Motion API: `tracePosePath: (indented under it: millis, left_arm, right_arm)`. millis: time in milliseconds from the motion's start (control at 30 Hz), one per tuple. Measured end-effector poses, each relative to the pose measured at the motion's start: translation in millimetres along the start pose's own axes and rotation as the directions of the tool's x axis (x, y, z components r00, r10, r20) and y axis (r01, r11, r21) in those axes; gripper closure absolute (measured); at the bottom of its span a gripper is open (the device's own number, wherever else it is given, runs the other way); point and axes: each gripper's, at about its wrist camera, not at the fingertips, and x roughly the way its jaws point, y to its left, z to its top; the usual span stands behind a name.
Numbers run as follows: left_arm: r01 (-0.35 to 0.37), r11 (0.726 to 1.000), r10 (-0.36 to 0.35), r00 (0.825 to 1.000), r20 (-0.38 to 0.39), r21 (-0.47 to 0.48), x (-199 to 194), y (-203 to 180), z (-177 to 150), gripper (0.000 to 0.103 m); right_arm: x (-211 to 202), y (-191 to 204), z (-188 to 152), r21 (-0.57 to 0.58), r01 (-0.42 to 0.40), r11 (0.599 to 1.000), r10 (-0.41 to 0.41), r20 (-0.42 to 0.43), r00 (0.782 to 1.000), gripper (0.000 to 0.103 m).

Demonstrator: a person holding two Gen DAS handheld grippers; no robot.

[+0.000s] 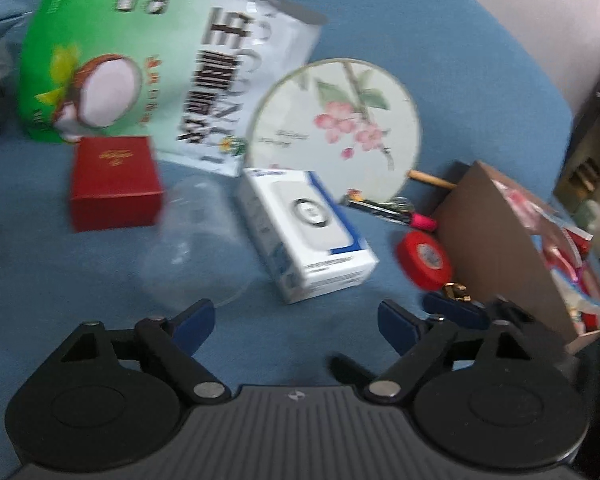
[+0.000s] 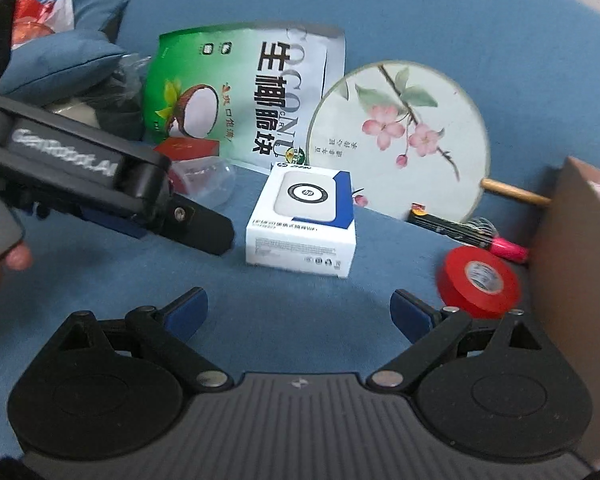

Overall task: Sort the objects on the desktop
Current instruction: 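Move both grippers back toward the white HP power-bank box, then grasp the white HP power-bank box with the left gripper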

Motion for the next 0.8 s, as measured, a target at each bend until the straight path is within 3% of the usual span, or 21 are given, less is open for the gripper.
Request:
tracePosePath:
  millis: [133, 200, 367, 433, 500, 567, 700, 800]
  left_arm:
    - [0.047, 0.998, -0.046, 0.999, -0.011, 0.046, 13.1, -11.5, 5.1, 0.019]
    - [0.029, 0.998, -0.029, 1.0, 0.004, 0.061, 22.4, -12.5, 9.1, 0.019]
    - [0.017, 1.0, -0.018, 1.0, -0.016, -0.013, 50.6, -3.4, 24.2, 0.029]
    - [0.005, 1.0, -0.005, 1.0, -0.027, -0.007, 59.9, -3.3, 26.9, 0.033]
    - [0.008, 1.0, -0.008, 0.999, -0.033, -0.011, 65.6, -2.2, 28.1, 0.033]
    - [0.015, 0.999, -0.016, 0.999, -0.033, -0.032, 66.4, -1.1, 28.4, 0.036]
    - [0.008, 0.999, -0.01, 0.999, -0.046, -0.035, 57.9, -6.5, 25.5, 0.039]
    - [0.043, 0.999, -0.046, 0.995, -0.09, -0.029, 47.9, -15.0, 19.0, 0.047]
  right_arm:
    - [21.1, 0.6, 12.2, -0.041, 0.025, 0.999, -0.025, 0.009, 1.0, 0.007]
    - [27.9, -0.2, 16.3, -0.038, 0.006, 0.999, -0.005, 0.026, 1.0, 0.007]
    - [41.3, -3.2, 19.4, -0.068, -0.019, 0.998, 0.021, 0.038, 0.999, 0.009]
    - [47.1, -5.7, 20.5, -0.068, -0.013, 0.998, 0.014, 0.019, 1.0, 0.012]
    - [48.8, -10.1, 23.4, -0.048, -0.02, 0.999, 0.02, 0.015, 1.0, 0.021]
    - [48.9, -14.0, 24.8, -0.023, -0.032, 0.999, 0.033, 0.02, 0.999, 0.027]
    - [46.2, -15.4, 25.5, 0.016, -0.031, 0.999, 0.03, 0.004, 1.0, 0.028]
    - [32.7, -11.4, 21.0, 0.019, -0.013, 1.0, 0.014, -0.037, 0.999, 0.028]
